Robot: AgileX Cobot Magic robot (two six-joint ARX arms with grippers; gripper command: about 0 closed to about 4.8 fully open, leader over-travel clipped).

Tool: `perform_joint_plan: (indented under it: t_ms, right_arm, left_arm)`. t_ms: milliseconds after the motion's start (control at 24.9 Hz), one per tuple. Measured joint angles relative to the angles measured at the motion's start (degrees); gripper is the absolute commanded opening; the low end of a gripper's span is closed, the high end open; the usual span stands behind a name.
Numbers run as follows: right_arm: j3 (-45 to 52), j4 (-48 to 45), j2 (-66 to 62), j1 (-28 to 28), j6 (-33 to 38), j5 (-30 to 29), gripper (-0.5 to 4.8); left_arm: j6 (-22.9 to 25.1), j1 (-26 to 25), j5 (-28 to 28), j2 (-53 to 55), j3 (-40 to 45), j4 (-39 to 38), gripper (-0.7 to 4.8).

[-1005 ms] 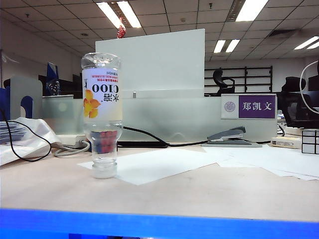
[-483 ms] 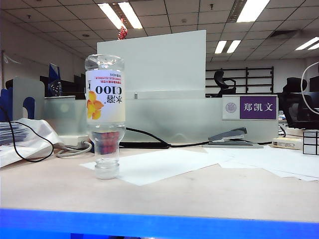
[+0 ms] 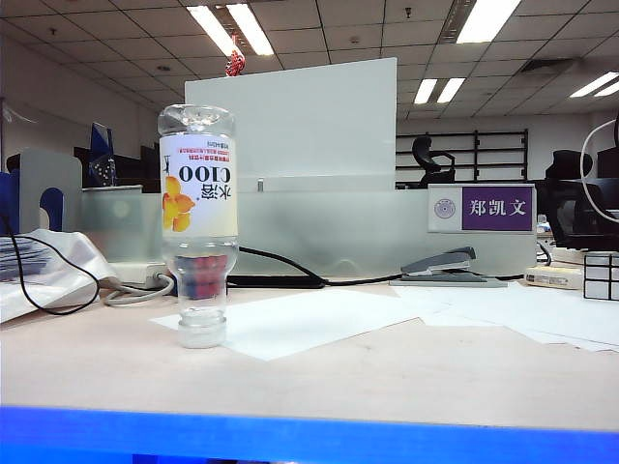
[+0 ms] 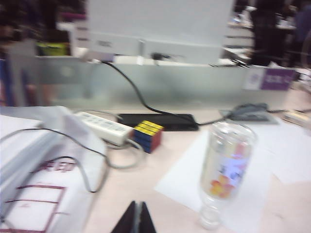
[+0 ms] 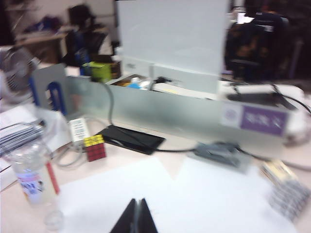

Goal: Flip the plastic bottle upside down.

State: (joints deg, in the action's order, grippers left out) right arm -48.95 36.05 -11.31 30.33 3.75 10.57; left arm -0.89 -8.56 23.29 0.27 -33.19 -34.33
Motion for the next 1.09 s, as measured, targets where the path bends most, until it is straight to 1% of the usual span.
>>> perform_joint_plan:
  t_ms: [80,121,201,241,282,322,442,523,603,684,724,804,1086]
  right_arm:
    - [4.59,3.91,9.51,-0.02,1.66,4.15,-0.05]
    - [6.58,6.10,11.04,0.04,2.34,6.27,-0.06]
    - [7.37,12.66,10.36,-1.07,2.95,10.95,-0.06]
    - [8.92,12.09,9.79,-1.44,2.99,11.91,-0.06]
    - [11.50,9.53,9.90,-1.66,3.06,11.17,-0.06]
    - [14.05,6.38,10.75,-1.60,2.80,10.36,-0.06]
    - [24.11,-12.98,10.99,-1.42,2.40,10.34,-0.05]
    - [30.16,-23.56,10.91,-1.42,2.38,10.23,-0.05]
    - [39.58,-38.69,10.91,-1.49,2.38,10.27,0.00]
    - [45.44,-47.54,10.82,-1.51,2.36,10.93,0.00]
    - [46.80,-50.69,10.95,-1.51,2.38,10.95,0.00]
    - [47.76,-50.51,11.04,-1.49,2.40,10.78,0.00]
    - [47.76,-37.53,11.02,-1.49,2.38,10.25,0.00]
  left_arm:
    - [0.02,0.00,2.10,0.00,2.03,1.01,-0.05]
    - [-0.09,0.00,2.16,0.00,2.69,0.87,-0.05]
    - [-0.68,0.04,2.64,0.00,3.43,1.42,-0.05]
    - [-1.07,0.00,2.38,0.00,3.45,1.07,-0.04]
    - [-1.09,-0.02,2.56,0.00,3.43,1.38,-0.04]
    - [-1.16,0.02,2.01,0.00,3.43,2.10,-0.04]
    - [-2.95,0.00,2.27,-0.02,3.43,3.21,-0.04]
    - [-3.93,-0.04,2.23,-0.02,3.43,3.74,-0.04]
    - [-5.01,0.00,2.25,0.00,3.43,3.67,-0.04]
    - [-5.18,-0.02,2.21,0.00,3.43,3.69,-0.04]
    - [-5.18,0.00,2.23,-0.02,3.43,3.72,-0.04]
    - [-5.18,0.00,2.23,-0.02,3.43,3.72,-0.04]
    - [-5.18,0.00,2.23,0.00,3.43,3.72,-0.04]
